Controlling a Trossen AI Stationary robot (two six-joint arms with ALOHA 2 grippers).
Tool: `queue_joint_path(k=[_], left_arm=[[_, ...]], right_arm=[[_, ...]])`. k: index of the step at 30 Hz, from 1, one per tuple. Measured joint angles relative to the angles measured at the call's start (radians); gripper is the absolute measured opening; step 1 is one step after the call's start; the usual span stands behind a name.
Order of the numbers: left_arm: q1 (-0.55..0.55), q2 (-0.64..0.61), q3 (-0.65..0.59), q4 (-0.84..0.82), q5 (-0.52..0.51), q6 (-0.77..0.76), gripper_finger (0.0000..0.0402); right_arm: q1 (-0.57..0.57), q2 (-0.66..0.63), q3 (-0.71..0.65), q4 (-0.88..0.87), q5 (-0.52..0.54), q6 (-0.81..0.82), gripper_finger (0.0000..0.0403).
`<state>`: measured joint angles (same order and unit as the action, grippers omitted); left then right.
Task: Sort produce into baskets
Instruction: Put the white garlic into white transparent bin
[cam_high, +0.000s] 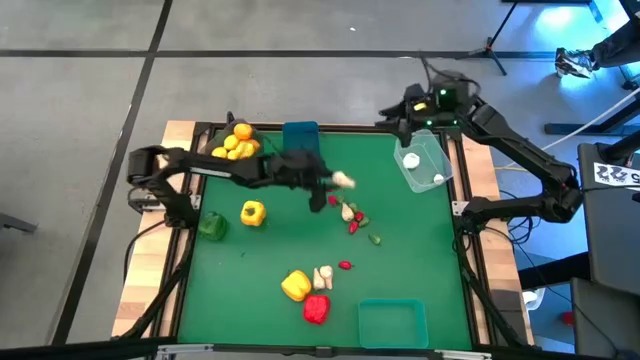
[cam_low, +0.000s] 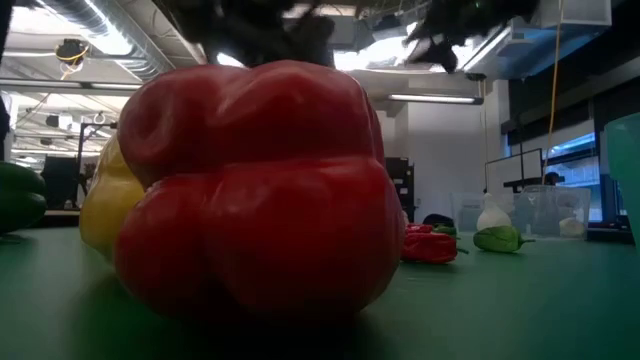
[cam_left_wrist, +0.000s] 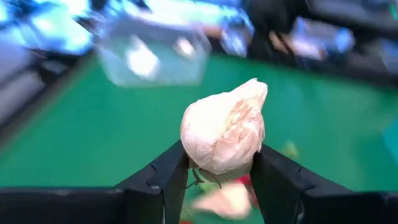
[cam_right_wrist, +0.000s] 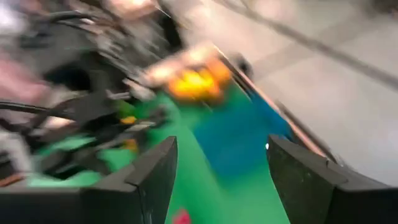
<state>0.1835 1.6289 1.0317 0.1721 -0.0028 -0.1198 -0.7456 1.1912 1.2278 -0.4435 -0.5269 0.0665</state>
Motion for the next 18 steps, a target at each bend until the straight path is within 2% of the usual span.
queue_joint_path(k=[3,6,13,18], left_arm=[[0.042,-0.085,0.000,0.050,-0.054,-0.081,0.0156],[0.082,-0.151,0.000,0.139,-0.069,-0.167,0.0156],[0.122,-0.225,0.001,0.359,-0.070,-0.239,0.0156],[0.125,-0.224,0.001,0.478,-0.069,-0.270,0.0156]], right_arm=[[0.019,-0.007,0.000,0.182,-0.116,-0.007,0.0241],[0.072,-0.009,0.000,0.351,-0.116,-0.010,0.0241],[0.221,0.009,0.000,0.538,0.042,-0.139,0.0241],[0.278,0.046,0.001,0.614,0.093,-0.153,0.0242]])
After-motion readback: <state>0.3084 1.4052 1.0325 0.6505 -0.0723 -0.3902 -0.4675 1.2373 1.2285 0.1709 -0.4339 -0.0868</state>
